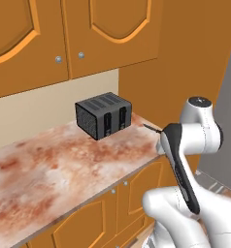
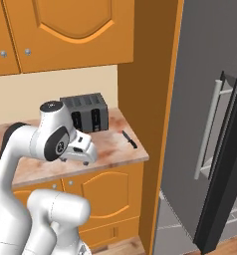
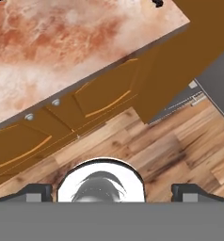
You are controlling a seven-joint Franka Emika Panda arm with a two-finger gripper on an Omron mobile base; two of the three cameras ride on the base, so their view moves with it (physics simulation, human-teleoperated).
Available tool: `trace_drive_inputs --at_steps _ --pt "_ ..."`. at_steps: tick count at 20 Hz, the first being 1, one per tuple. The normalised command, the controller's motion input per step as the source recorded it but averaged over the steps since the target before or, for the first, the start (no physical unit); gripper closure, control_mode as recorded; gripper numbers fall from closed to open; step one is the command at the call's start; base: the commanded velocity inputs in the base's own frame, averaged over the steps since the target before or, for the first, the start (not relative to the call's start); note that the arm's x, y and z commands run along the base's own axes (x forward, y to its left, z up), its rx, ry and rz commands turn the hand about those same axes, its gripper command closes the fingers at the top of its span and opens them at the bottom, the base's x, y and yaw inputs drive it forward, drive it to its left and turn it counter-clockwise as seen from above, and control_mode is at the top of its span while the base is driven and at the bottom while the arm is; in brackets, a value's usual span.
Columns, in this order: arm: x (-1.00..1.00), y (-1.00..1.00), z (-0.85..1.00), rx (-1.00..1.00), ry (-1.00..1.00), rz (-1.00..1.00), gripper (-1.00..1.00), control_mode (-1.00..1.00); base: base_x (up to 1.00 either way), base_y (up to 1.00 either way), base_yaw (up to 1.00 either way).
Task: Retrieve the butter from the fridge and place it on a plate on the dining table. Then retrieve the butter knife by the fridge and place it near the plate.
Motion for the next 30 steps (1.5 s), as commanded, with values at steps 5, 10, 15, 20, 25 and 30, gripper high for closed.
trace_drive_inputs --at_steps 5,10,15,20,25,30 --pt "0.59 -0.15 0.00 -0.14 0.00 0.04 -1.00 -1.00 0.00 0.00 0.00" --pt "1.00 -0.24 -0.04 -0.27 0.17 0.14 -1.00 -1.00 0.00 0.00 0.00" --pt "1.00 -0.46 -0.15 -0.02 0.24 0.20 -1.00 -1.00 0.00 0.00 0.00" --pt "1.00 -0.09 -0.21 -0.02 0.16 0.40 -1.00 -1.00 0.00 0.00 0.00" --pt "0.86 0.01 -0.29 0.00 0.00 0.23 -1.00 -1.00 0.00 0.00 0.00" --pt "0.93 0.00 -0.49 0.00 -0.05 -0.09 -1.00 -1.00 0.00 0.00 0.00"
